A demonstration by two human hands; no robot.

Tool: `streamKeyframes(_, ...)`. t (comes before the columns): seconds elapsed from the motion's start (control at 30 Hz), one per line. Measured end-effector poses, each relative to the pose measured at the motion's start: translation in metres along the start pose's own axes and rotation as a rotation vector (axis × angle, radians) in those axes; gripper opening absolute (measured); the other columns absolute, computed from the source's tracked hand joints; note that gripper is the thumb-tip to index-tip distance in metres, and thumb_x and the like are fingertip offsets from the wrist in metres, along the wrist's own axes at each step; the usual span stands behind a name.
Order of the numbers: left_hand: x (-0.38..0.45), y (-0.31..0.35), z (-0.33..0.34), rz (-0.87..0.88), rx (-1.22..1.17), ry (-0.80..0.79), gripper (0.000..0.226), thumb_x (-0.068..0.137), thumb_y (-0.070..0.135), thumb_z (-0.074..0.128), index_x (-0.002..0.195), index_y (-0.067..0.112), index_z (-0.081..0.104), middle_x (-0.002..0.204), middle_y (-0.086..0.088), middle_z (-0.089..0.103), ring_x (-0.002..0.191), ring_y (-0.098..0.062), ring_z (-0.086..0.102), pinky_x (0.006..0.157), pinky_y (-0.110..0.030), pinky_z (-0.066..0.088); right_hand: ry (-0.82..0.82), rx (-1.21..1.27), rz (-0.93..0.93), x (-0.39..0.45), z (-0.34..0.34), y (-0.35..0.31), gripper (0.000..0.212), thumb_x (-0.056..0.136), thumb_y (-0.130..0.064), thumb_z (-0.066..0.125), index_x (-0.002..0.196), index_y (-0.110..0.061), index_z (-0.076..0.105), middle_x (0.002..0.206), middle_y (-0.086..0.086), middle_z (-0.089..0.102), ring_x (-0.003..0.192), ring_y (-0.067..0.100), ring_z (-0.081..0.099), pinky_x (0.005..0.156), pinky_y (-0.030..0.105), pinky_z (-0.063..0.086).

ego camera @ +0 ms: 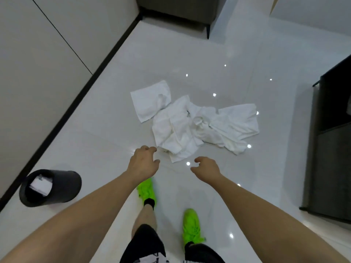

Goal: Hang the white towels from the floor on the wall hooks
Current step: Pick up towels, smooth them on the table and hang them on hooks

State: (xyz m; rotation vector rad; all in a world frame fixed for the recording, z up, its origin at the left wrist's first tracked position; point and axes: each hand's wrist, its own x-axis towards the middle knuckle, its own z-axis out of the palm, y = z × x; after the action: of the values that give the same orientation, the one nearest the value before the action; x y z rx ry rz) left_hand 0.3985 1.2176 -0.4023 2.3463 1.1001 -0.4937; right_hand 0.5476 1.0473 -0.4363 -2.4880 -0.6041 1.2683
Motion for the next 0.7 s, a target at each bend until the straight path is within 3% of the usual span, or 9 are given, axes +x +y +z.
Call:
streamKeyframes(0.27, 0.195, -0.064, 0.049, -0.027, -0.106, -0.152, 0.047, 0.092, 0.028, 0.059, 0.136, 0.012, 0.054, 0.134, -0.016, 0.051, 0.123, -0.034, 0.048, 0.099, -0.036, 0.04, -0.031, 0.101, 0.198, 0.18, 0.064, -0.037, 0.042, 0.091, -0.032, 0.061, 0.13, -0.015, 0.062, 0.128, 0.004, 0.064, 0.119, 0.021, 0.058, 0.098, 0.029, 0.045)
streamKeyframes(0.53, 0.368, -0.137, 0.186, -0.089, -0.125, -0.35, 0.047, 0.091, 0.028, 0.06, 0.136, 0.012, 0.054, 0.133, -0.017, 0.053, 0.124, -0.034, 0.048, 0.102, -0.035, 0.037, -0.06, 0.209, 0.393, 0.371, 0.184, -0.023, 0.031, 0.09, -0.027, 0.062, 0.117, -0.015, 0.069, 0.115, 0.006, 0.07, 0.111, 0.023, 0.062, 0.095, 0.03, 0.046)
streamKeyframes(0.63, 0.403, -0.167, 0.239, -0.128, -0.119, -0.41, 0.046, 0.092, 0.03, 0.06, 0.135, 0.014, 0.054, 0.131, -0.015, 0.053, 0.124, -0.032, 0.049, 0.102, -0.034, 0.036, -0.091, 0.183, 0.495, 0.423, 0.226, 0.004, 0.021, 0.084, -0.017, 0.058, 0.098, -0.005, 0.069, 0.095, 0.007, 0.069, 0.092, 0.026, 0.062, 0.079, 0.032, 0.049)
streamKeyframes(0.7, 0.421, -0.183, 0.267, -0.132, -0.103, -0.44, 0.046, 0.093, 0.031, 0.059, 0.135, 0.014, 0.052, 0.13, -0.015, 0.053, 0.124, -0.032, 0.048, 0.103, -0.035, 0.035, -0.076, 0.161, 0.541, 0.452, 0.248, 0.018, 0.02, 0.084, -0.014, 0.057, 0.1, -0.004, 0.065, 0.091, 0.006, 0.063, 0.087, 0.025, 0.059, 0.075, 0.032, 0.047)
